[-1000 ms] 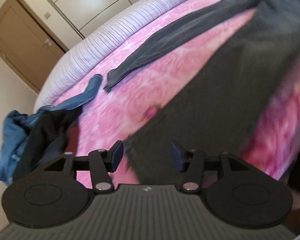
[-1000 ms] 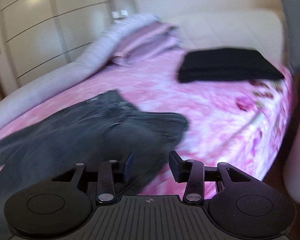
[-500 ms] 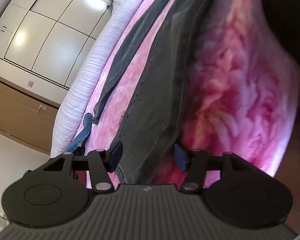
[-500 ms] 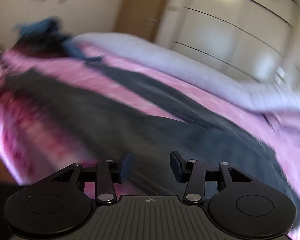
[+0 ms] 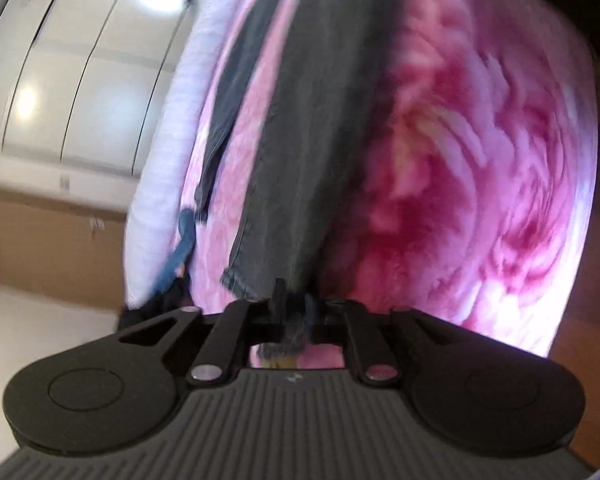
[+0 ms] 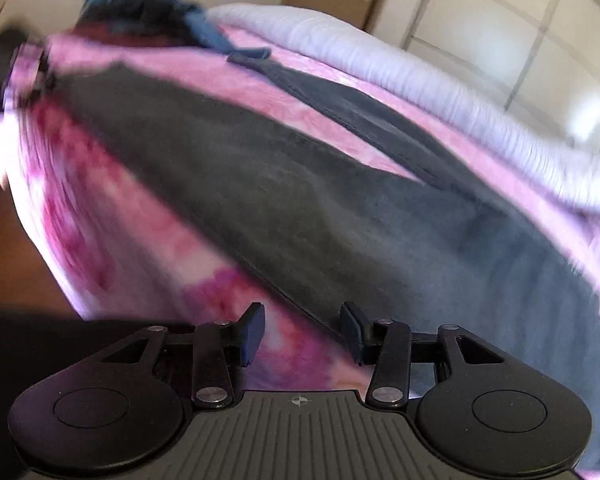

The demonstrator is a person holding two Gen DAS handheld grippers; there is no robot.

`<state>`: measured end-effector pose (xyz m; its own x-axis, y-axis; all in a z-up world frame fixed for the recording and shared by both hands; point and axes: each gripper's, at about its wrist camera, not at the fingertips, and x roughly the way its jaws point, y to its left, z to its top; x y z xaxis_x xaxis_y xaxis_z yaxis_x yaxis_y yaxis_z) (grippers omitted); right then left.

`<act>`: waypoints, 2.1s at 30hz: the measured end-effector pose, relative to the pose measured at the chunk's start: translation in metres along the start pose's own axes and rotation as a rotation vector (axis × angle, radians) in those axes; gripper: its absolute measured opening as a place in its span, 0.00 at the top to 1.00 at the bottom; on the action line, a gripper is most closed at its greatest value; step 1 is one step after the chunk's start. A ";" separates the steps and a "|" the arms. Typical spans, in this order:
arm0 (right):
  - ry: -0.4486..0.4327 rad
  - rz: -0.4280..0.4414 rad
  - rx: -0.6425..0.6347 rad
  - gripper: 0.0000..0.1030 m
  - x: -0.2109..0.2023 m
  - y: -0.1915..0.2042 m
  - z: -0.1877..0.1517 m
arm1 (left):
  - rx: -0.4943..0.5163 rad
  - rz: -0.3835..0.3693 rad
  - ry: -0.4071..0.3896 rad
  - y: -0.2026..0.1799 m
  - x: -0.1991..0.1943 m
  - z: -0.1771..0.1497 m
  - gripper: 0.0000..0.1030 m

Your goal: Fold clothes

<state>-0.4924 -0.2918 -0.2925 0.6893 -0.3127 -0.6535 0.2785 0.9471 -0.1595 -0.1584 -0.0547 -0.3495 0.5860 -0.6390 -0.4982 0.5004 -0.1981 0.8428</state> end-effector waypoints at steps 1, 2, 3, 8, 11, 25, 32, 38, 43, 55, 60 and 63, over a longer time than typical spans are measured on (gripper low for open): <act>-0.037 0.013 0.047 0.56 -0.006 -0.008 0.004 | -0.060 -0.032 0.000 0.008 -0.006 -0.003 0.76; -0.074 0.026 0.094 0.56 -0.012 -0.016 0.008 | -0.120 -0.064 -0.001 0.016 -0.012 -0.006 0.75; -0.103 0.009 0.123 0.56 -0.014 -0.026 0.013 | -0.165 -0.086 -0.001 0.022 -0.017 -0.010 0.75; -0.157 -0.161 0.246 0.56 0.005 -0.109 0.035 | -0.331 -0.114 0.023 0.046 -0.035 -0.028 0.75; -0.144 -0.275 0.335 0.56 0.032 -0.171 0.048 | -0.399 -0.070 0.021 0.063 -0.038 -0.020 0.74; -0.078 -0.196 0.429 0.56 0.101 -0.236 0.060 | -0.462 -0.199 -0.213 0.079 0.024 0.103 0.70; 0.067 -0.184 0.398 0.56 0.148 -0.230 0.062 | -0.436 -0.310 -0.238 0.068 0.061 0.158 0.70; 0.040 -0.041 0.245 0.56 0.145 -0.154 0.067 | -0.486 -0.362 -0.170 0.059 0.086 0.157 0.70; 0.049 -0.034 0.302 0.55 0.153 -0.138 0.066 | -0.576 -0.374 -0.159 0.086 0.081 0.137 0.68; -0.048 -0.029 0.357 0.55 0.141 -0.141 0.077 | -0.699 -0.166 -0.059 0.229 0.246 0.118 0.68; -0.048 -0.076 0.408 0.55 0.147 -0.176 0.082 | -0.646 -0.276 0.031 0.218 0.320 0.133 0.68; -0.065 -0.124 0.453 0.55 0.150 -0.210 0.092 | -0.491 -0.293 0.044 0.190 0.333 0.132 0.68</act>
<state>-0.3858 -0.5437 -0.2887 0.6685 -0.4392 -0.6002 0.6152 0.7800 0.1144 0.0474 -0.4036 -0.3284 0.3989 -0.5762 -0.7134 0.8772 0.0131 0.4799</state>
